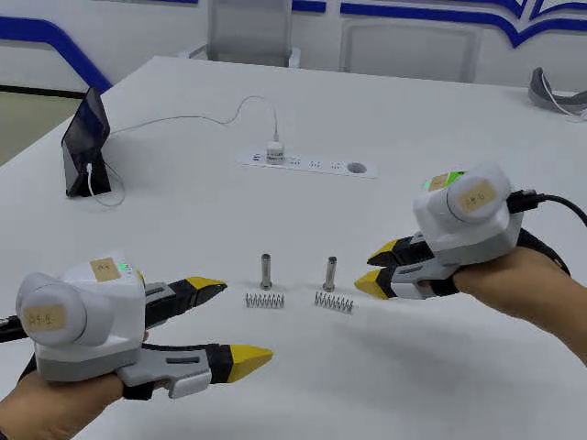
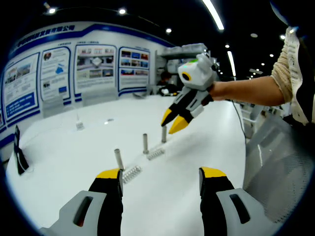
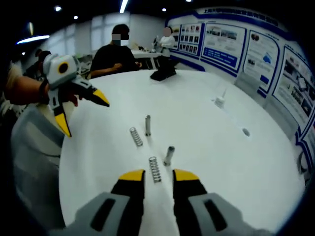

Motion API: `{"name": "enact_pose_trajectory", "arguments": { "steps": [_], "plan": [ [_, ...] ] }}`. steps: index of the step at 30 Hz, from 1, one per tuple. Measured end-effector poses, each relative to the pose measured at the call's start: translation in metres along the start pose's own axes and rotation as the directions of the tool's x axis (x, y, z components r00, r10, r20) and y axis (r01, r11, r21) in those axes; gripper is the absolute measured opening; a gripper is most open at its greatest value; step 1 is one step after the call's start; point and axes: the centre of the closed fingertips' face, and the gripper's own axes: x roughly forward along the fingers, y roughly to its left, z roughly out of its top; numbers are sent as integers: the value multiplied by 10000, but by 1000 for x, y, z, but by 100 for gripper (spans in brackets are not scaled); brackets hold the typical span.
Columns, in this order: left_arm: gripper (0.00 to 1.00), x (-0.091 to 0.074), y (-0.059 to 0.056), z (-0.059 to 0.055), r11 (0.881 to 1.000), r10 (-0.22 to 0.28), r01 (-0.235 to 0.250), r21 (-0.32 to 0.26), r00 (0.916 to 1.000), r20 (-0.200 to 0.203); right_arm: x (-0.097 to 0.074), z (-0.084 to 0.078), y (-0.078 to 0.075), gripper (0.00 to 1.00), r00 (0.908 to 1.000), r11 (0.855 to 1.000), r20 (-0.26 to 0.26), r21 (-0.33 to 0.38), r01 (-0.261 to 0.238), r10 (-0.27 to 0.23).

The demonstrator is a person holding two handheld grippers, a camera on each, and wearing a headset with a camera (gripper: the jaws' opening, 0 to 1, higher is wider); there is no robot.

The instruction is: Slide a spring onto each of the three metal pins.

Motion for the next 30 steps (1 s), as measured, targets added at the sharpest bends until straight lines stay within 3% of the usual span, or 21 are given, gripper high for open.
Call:
{"name": "enact_pose_trajectory", "arguments": {
  "steps": [16, 30],
  "plan": [
    [63, -2, -2, -4, 9999, 100, -100, -46, 9999, -72, 35, -26, 4, 18, 9924, 9982, -1087, -86, -598, 585],
    [62, -6, -1, -6, 9997, 201, -202, -139, 9998, -78, 53, -40, 5, 15, 9743, 9942, -2035, -276, -1039, 962]
  ]
}}
